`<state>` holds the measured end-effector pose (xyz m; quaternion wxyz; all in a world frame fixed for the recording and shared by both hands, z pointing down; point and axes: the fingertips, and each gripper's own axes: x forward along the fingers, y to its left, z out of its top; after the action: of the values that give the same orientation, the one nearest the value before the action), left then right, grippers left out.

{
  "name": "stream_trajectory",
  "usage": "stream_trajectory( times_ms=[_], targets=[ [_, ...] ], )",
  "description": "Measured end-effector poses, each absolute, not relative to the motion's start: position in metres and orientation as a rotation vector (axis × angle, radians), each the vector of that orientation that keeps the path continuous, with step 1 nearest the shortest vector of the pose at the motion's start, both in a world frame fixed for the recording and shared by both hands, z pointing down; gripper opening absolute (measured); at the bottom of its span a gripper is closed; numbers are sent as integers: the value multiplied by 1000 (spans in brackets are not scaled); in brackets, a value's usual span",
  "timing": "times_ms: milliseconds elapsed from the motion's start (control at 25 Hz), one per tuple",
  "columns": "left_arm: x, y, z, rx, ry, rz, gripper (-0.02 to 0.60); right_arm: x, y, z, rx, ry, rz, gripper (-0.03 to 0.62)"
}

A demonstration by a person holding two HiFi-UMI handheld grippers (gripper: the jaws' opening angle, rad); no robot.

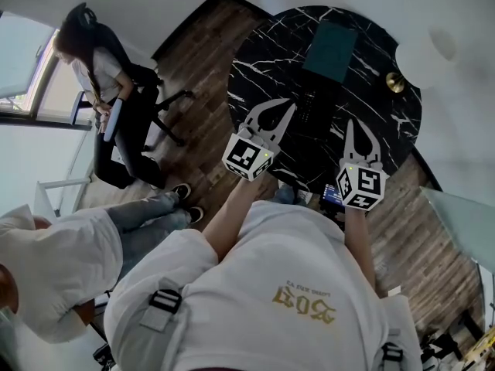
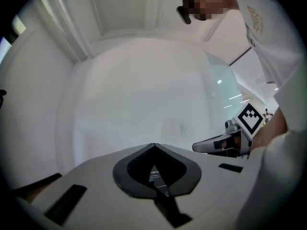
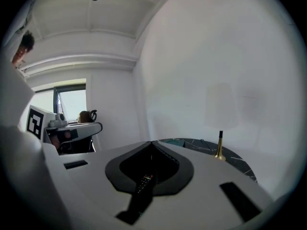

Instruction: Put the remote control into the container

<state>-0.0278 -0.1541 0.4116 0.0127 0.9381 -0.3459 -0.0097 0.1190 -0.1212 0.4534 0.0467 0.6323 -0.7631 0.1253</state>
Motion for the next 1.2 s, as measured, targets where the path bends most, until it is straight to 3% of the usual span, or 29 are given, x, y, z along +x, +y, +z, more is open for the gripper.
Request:
stream_trajectory(
  times_ms=[1200],
  targets=[
    [-31,-147,393,2959,-1077,-46,6,105,-115,424,1955,-2358,288,11]
  ],
)
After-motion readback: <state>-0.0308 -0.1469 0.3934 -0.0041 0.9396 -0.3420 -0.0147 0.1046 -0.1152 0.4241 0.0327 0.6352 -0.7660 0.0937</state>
